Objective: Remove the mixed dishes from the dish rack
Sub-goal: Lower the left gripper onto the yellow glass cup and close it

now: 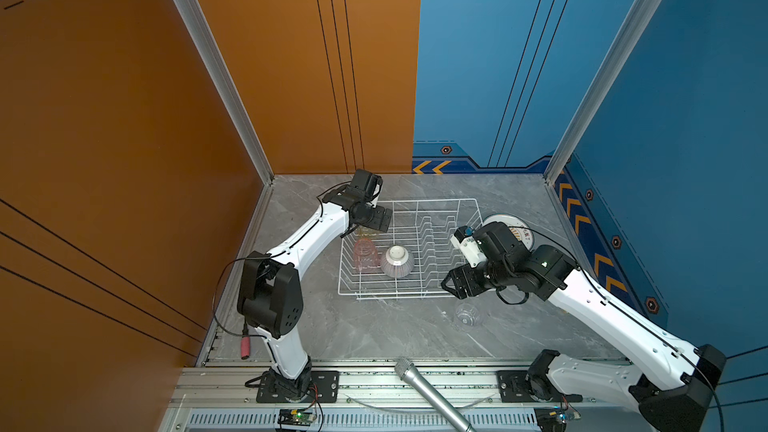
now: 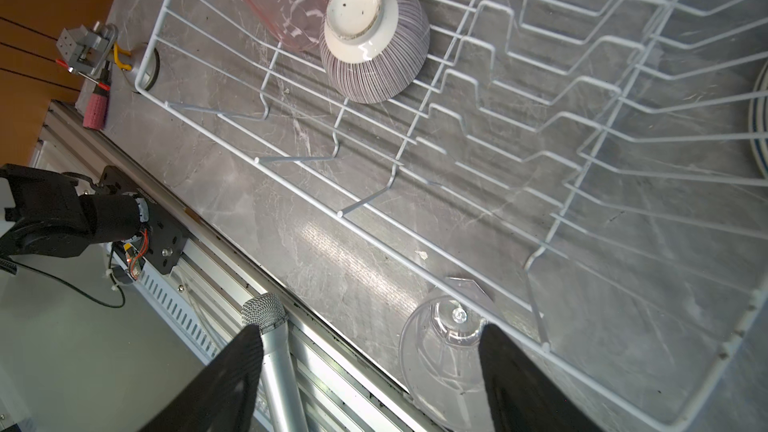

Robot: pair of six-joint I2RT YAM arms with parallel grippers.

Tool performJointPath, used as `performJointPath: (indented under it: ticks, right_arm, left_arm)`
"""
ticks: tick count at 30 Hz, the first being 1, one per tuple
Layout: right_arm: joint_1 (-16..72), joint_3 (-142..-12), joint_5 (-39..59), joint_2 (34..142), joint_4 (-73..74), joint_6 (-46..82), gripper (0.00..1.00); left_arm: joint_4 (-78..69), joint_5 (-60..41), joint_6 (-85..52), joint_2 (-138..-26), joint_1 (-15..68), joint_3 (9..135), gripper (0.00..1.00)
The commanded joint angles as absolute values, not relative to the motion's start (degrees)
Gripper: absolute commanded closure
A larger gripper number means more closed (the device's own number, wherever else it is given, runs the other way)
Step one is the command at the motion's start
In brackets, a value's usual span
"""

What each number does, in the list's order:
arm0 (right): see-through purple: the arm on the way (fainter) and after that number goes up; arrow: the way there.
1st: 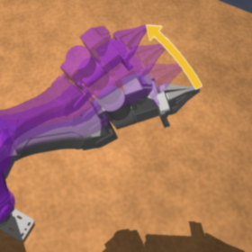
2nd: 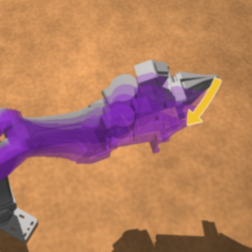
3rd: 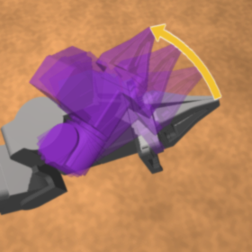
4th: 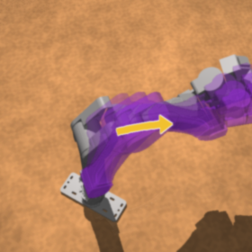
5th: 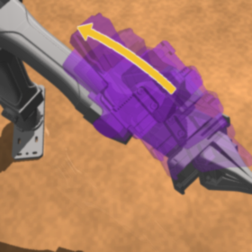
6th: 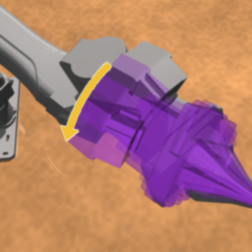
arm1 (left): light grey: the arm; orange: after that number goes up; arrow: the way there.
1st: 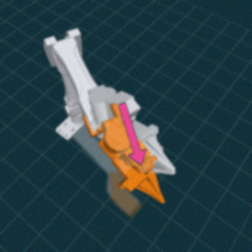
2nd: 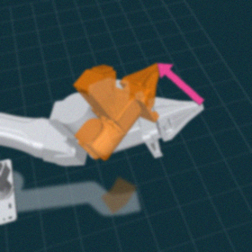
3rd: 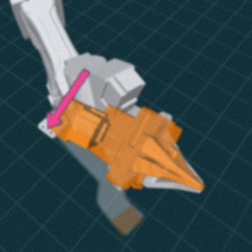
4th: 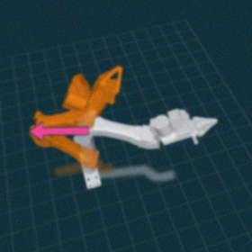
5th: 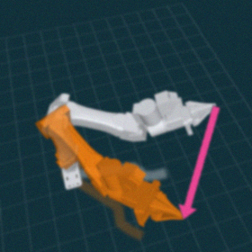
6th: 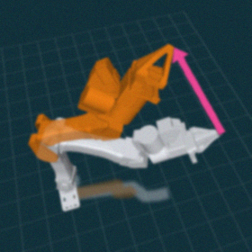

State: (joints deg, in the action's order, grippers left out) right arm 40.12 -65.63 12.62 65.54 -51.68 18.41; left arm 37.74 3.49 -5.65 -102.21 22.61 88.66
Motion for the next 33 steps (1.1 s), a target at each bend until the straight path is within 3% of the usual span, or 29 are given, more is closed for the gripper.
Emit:
performJointPath:
  ticks: [1, 14, 33]
  right_arm:
    - [37.62, -64.84, 14.4, 64.51, -49.41, 17.16, 0.19]
    - [33.51, -62.51, 16.67, 64.42, -46.83, 16.7, 0.18]
    - [30.37, -60.61, 19.97, 66.08, -44.7, 15.91, 0.17]
  left_arm:
    - [40.11, 5.36, -6.5, -104.48, 21.33, 91.19, 0.03]
    - [40.54, 2.03, -6.68, -113.32, 19.42, 97.04, 0.04]
    - [44.65, 6.52, -5.29, -118.48, 19.51, 101.23, 0.11]
